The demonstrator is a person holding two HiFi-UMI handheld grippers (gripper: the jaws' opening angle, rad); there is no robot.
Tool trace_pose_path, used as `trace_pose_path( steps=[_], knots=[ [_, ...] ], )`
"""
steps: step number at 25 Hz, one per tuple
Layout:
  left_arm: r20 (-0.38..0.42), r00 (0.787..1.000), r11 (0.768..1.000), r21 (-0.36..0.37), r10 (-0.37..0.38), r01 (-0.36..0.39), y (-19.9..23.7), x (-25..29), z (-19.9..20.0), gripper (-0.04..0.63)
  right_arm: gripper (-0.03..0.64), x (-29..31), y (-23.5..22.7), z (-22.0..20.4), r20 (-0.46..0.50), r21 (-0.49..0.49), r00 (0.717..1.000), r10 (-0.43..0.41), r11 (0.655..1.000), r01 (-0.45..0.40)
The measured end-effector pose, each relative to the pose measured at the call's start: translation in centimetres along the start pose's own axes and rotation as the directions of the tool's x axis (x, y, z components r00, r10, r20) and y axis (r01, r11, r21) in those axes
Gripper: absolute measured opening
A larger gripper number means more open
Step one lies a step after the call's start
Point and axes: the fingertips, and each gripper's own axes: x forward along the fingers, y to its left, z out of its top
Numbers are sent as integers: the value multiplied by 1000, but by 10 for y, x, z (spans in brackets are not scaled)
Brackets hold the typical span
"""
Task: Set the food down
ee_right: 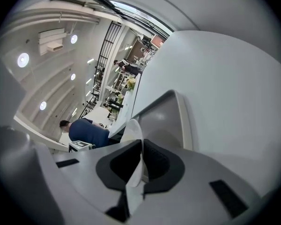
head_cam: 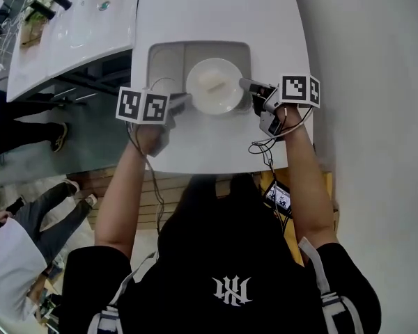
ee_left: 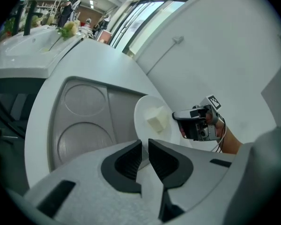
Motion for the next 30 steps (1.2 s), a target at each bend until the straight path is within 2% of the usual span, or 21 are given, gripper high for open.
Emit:
trace_pose_path(
  steps=[8,14,19,21,26,30],
  knots=[
    [-50,999,1000,22,21,-20,34,17,13,41,17,30,-22,14,-1,17,999,-41,999,41],
    [-111,991,995,80,70,-61,38,25,8,41,17,35,-29,15,-26,-71,991,-131,989,129],
    [-143,984,987,134,108,-89,35,30,4,41,18,34,-35,14,-28,-169,974,-225,961,217],
    [-154,980,983,155,126,-102,36,32,5,41,18,35,-37,16,-35,-237,960,-277,936,261],
    [-204,963,969,210,178,-134,36,35,3,42,22,41,-41,17,-48,-409,915,-400,844,347],
    [-222,952,957,243,213,-157,35,36,3,50,35,43,-43,15,-21,-535,881,-473,749,390]
  ],
)
